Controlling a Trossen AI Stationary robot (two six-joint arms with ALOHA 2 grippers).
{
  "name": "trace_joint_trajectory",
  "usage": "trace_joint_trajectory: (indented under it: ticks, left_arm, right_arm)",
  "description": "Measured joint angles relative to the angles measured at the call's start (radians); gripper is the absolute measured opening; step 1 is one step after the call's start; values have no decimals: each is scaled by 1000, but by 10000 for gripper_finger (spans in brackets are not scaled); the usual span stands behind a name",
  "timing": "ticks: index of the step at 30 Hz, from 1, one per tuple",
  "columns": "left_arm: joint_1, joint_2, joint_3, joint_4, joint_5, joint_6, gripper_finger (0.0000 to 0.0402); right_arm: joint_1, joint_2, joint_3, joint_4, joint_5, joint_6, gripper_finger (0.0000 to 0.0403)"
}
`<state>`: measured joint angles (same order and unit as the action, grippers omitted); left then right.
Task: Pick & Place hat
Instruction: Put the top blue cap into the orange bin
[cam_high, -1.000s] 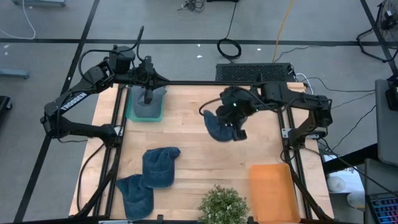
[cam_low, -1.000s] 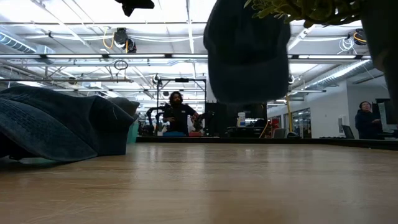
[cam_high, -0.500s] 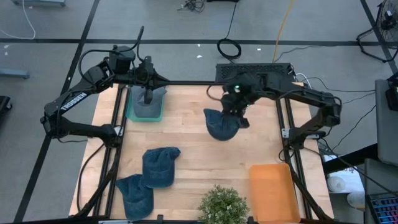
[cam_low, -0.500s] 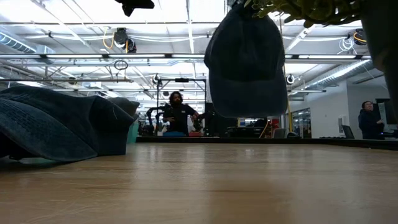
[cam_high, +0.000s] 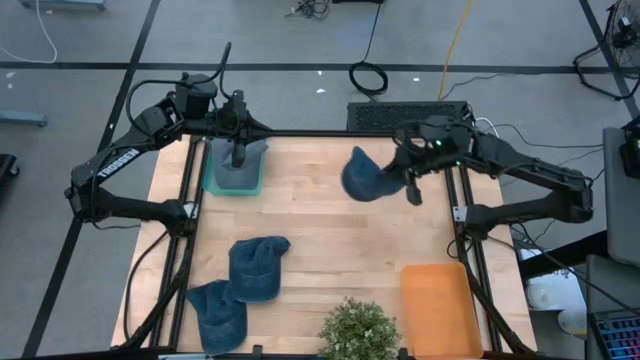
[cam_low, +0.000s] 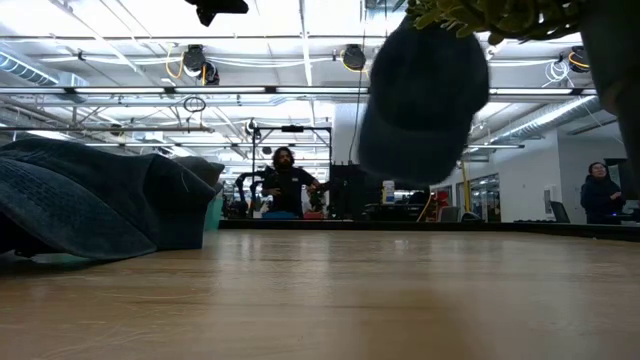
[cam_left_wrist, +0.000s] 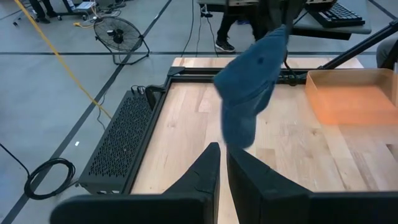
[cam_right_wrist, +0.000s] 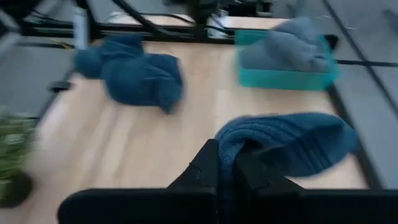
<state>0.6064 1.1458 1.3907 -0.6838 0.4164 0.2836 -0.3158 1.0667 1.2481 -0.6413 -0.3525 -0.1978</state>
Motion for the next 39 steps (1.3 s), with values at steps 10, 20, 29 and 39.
trace_joint_trajectory:
  ticks: [10, 20, 29, 39]
  left_arm:
    - [0, 0, 0, 0, 0, 0, 35]
    - [0, 0, 0, 0, 0, 0, 35]
    - [0, 0, 0, 0, 0, 0, 35]
    - [0, 0, 0, 0, 0, 0, 35]
  right_arm:
    - [142, -193, -31, -53, -205, 210, 0]
    - [382, -341, -31, -120, -227, 405, 0]
    - [703, -348, -31, -235, 43, 625, 0]
    - [1138, -173, -31, -239, 316, 987, 0]
